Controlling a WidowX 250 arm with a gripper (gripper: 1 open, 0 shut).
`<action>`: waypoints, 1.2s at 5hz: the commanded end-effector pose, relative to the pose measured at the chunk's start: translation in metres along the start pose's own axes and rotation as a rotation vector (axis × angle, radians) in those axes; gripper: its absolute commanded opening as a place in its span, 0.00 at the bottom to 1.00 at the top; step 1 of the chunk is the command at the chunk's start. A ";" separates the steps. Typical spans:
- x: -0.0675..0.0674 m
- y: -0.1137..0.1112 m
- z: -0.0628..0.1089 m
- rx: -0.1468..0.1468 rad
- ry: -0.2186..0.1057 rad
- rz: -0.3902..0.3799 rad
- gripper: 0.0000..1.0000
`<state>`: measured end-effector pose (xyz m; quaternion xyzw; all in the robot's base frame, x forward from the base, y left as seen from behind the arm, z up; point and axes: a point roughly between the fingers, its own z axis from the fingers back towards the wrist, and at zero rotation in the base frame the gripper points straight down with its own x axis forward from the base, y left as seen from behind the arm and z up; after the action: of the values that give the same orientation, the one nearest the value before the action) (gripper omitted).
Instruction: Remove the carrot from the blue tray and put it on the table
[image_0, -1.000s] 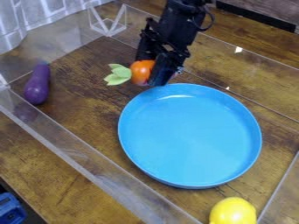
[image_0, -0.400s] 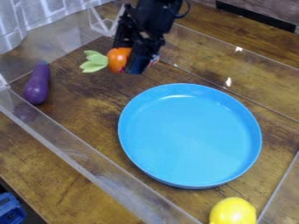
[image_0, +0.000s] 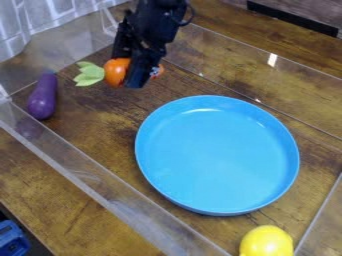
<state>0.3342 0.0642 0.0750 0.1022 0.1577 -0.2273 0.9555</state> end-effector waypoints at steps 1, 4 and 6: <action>-0.011 0.019 0.012 0.037 -0.060 0.034 0.00; -0.007 0.049 -0.024 0.035 -0.056 0.016 0.00; -0.005 0.055 -0.032 0.007 -0.071 0.006 1.00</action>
<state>0.3412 0.1117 0.0337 0.0865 0.1506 -0.2466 0.9534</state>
